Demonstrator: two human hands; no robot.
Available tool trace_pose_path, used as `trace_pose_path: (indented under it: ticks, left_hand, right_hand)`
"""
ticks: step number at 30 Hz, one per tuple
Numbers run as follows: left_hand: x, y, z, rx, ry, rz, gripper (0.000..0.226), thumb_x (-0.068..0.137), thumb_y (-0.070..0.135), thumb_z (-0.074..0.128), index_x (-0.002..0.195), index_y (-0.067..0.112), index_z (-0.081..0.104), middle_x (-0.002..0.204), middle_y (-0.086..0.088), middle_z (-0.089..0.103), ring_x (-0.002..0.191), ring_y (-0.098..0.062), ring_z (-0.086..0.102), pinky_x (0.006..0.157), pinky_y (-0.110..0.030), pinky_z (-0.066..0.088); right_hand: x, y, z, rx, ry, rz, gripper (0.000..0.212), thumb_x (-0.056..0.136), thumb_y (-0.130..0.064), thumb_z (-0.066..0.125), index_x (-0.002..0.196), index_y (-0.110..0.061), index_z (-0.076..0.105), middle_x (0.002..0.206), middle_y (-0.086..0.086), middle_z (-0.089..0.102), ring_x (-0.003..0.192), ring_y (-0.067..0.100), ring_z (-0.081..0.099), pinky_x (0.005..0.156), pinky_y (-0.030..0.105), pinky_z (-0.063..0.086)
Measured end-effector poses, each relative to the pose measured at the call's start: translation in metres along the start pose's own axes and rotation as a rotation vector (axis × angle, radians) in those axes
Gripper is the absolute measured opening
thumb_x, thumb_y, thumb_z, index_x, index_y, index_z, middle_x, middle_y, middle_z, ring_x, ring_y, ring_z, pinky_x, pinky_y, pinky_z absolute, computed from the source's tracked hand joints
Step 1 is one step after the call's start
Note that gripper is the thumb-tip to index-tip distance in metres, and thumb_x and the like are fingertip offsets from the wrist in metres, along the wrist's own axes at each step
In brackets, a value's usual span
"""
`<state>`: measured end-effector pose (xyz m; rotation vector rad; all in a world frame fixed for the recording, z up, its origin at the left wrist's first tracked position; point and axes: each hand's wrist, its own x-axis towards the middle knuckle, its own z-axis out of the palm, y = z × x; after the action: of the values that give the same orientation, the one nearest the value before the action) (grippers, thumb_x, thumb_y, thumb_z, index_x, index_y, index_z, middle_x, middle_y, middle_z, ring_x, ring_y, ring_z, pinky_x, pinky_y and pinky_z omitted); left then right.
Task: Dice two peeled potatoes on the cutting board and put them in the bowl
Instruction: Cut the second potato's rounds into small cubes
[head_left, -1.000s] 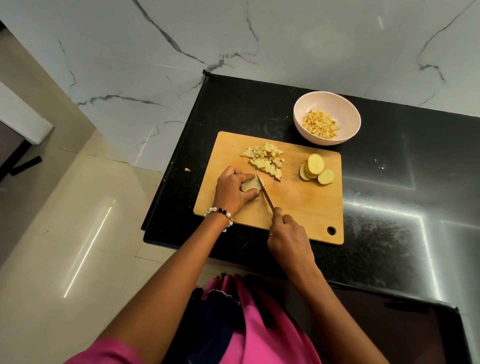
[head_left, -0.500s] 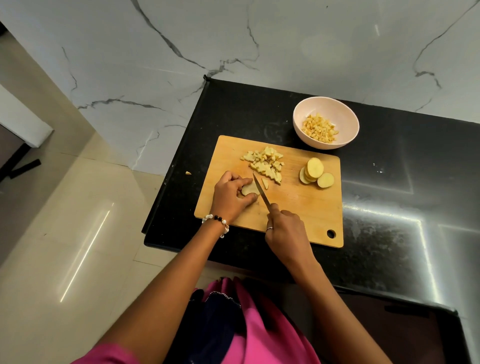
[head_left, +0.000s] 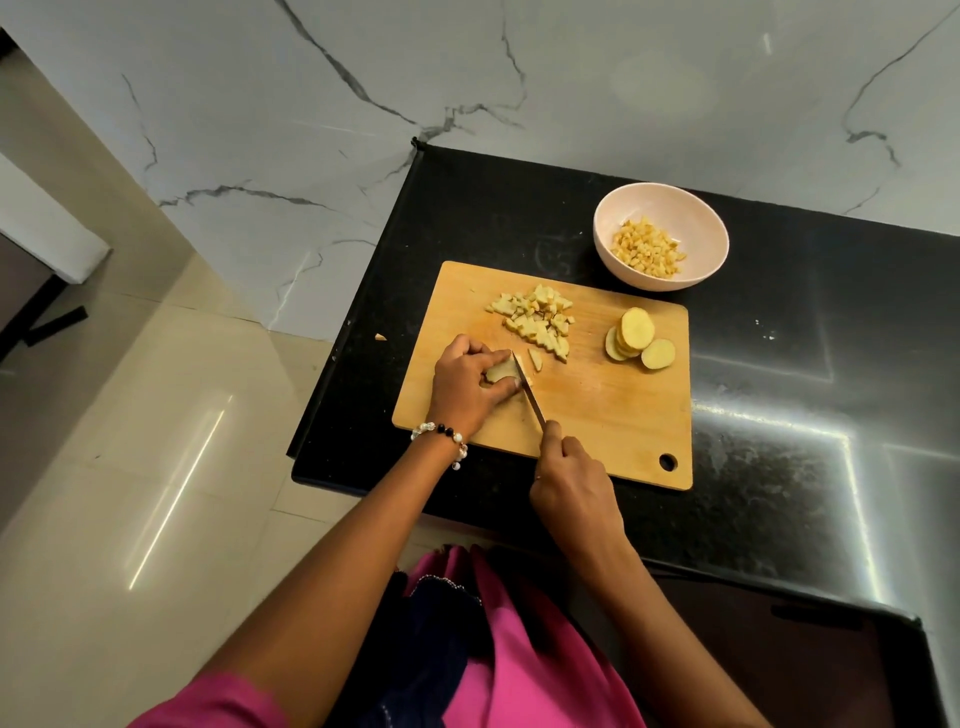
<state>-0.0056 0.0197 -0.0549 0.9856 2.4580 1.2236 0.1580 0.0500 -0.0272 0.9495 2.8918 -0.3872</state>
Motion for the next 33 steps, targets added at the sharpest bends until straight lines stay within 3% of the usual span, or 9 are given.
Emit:
trace_pose_path:
  ticks: [1,4,6,13,20,23,28,30,33]
  left_hand:
    - [0.000,0.000,0.000,0.001,-0.007,0.003,0.044,0.073,0.023,0.079,0.114,0.010,0.068,0.099,-0.001,0.052,0.084,-0.010,0.047,0.077,-0.021,0.047]
    - [-0.002,-0.001,-0.002,-0.012,-0.023,0.019,0.046,0.074,0.023,0.079,0.116,0.010,0.067,0.099,0.000,0.051,0.080,-0.009,0.048,0.073,-0.012,0.043]
    - [-0.003,-0.002,-0.005,-0.031,-0.032,0.028,0.047,0.074,0.020,0.079,0.118,0.008,0.066,0.099,0.001,0.051,0.077,-0.008,0.048,0.069,-0.004,0.039]
    - [-0.007,-0.006,-0.007,-0.046,0.044,0.079,0.054,0.072,0.014,0.079,0.124,0.011,0.061,0.099,-0.001,0.062,0.075,-0.009,0.055,0.071,-0.002,0.042]
    - [-0.007,-0.006,-0.004,-0.053,0.092,0.104,0.062,0.069,0.009,0.080,0.127,0.011,0.058,0.092,-0.001,0.067,0.071,-0.011,0.056,0.073,-0.011,0.047]
    - [-0.006,-0.006,-0.002,-0.045,0.100,0.105,0.061,0.069,0.009,0.079,0.127,0.011,0.059,0.089,-0.002,0.067,0.070,-0.014,0.056,0.074,-0.023,0.052]
    - [-0.008,-0.008,0.001,-0.023,0.114,0.125,0.059,0.070,0.011,0.080,0.126,0.010,0.060,0.091,-0.002,0.067,0.075,-0.016,0.058,0.073,-0.031,0.054]
    - [-0.008,-0.008,0.000,-0.024,0.119,0.125,0.060,0.070,0.011,0.080,0.127,0.011,0.059,0.092,-0.001,0.067,0.076,-0.016,0.058,0.073,-0.029,0.054]
    - [-0.009,-0.010,0.000,-0.031,0.116,0.129,0.062,0.070,0.012,0.080,0.128,0.012,0.058,0.092,0.000,0.067,0.074,-0.014,0.058,0.073,-0.024,0.052]
  right_hand:
    - [0.003,0.001,-0.001,-0.008,0.032,0.004,0.051,0.083,0.004,0.051,0.133,0.010,0.043,0.093,0.025,0.062,0.060,0.039,0.059,0.049,0.032,0.030]
    - [0.022,0.003,-0.009,0.036,0.007,0.029,0.051,0.096,-0.007,0.034,0.145,0.001,0.023,0.119,0.021,0.054,0.090,0.039,0.059,0.065,0.037,0.039]
    - [0.033,0.006,-0.012,0.052,0.008,0.045,0.051,0.097,-0.010,0.032,0.146,-0.003,0.023,0.120,0.020,0.053,0.096,0.038,0.057,0.073,0.038,0.043]
    - [0.024,-0.001,-0.012,0.208,0.032,-0.008,0.048,0.096,-0.010,0.038,0.143,0.000,0.034,0.106,0.021,0.060,0.090,0.037,0.056,0.069,0.036,0.039]
    - [0.028,-0.015,-0.005,0.062,0.004,0.014,0.052,0.094,-0.005,0.032,0.145,0.002,0.023,0.115,0.021,0.055,0.090,0.038,0.057,0.066,0.035,0.034]
    - [0.034,-0.023,-0.003,0.039,0.020,-0.004,0.049,0.095,-0.003,0.029,0.144,0.004,0.023,0.114,0.023,0.054,0.086,0.039,0.059,0.064,0.035,0.036]
    - [0.004,-0.012,0.004,0.005,0.004,-0.026,0.051,0.084,0.005,0.047,0.134,0.013,0.039,0.095,0.027,0.061,0.061,0.040,0.060,0.048,0.034,0.033]
    - [-0.001,-0.008,0.005,-0.004,0.009,-0.017,0.051,0.088,0.003,0.044,0.137,0.011,0.036,0.100,0.026,0.060,0.066,0.039,0.061,0.051,0.036,0.037]
    - [0.011,-0.008,0.000,0.020,0.007,0.001,0.052,0.095,-0.003,0.033,0.145,0.004,0.021,0.118,0.023,0.053,0.086,0.039,0.061,0.067,0.040,0.045]
